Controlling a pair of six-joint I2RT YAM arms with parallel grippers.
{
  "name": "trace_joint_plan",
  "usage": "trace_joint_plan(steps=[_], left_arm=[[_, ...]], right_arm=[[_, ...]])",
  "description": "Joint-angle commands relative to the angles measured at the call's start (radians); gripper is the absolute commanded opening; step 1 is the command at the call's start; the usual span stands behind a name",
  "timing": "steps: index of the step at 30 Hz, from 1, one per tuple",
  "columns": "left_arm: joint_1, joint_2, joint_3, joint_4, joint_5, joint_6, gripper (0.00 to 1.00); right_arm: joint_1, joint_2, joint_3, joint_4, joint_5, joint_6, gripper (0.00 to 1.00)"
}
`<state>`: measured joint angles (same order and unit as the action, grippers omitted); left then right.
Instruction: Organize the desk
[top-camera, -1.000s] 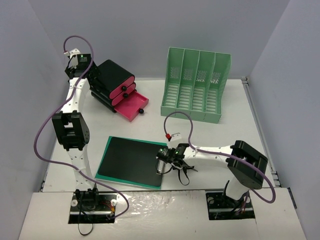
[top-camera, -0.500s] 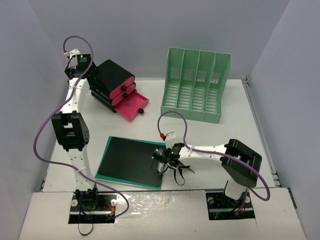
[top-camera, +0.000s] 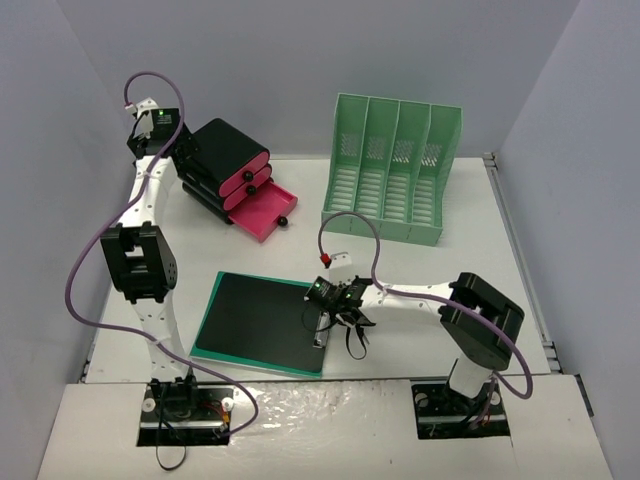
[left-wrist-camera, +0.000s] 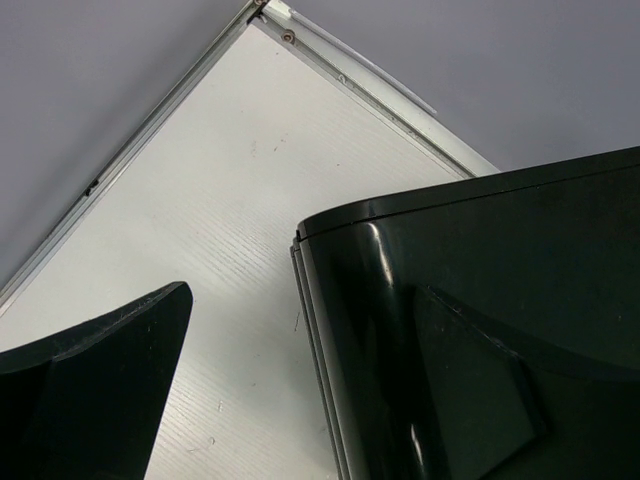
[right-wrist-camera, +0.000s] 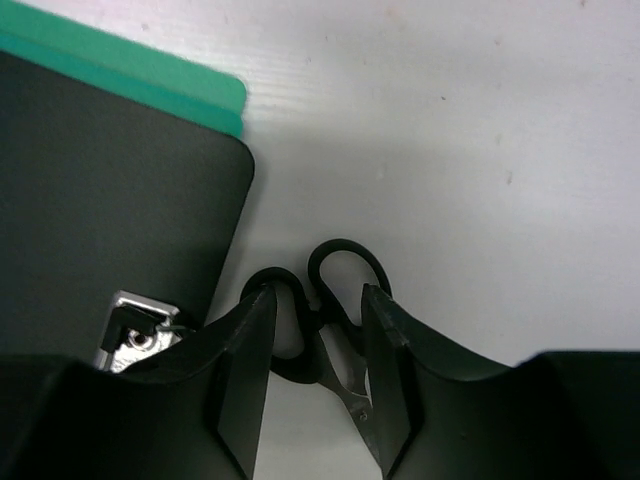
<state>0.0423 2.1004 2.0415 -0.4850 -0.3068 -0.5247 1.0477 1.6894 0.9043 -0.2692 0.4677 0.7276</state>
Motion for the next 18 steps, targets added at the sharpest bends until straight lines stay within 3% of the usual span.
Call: trace_joint_plan(steps=[1, 18], left_arm=[[0.016, -0.027, -0.031, -0.133, -0.006, 0.056, 0.9], [0.016, -0.036, -0.04, -0.129, -0.006, 0.06, 0.9]], right_arm=[[-0.052, 0.012, -0.084, 0.052, -0.144, 0.002, 0.36], [-0.117, -0.036, -0.168, 0.118, -0.294, 0.029, 0.28]])
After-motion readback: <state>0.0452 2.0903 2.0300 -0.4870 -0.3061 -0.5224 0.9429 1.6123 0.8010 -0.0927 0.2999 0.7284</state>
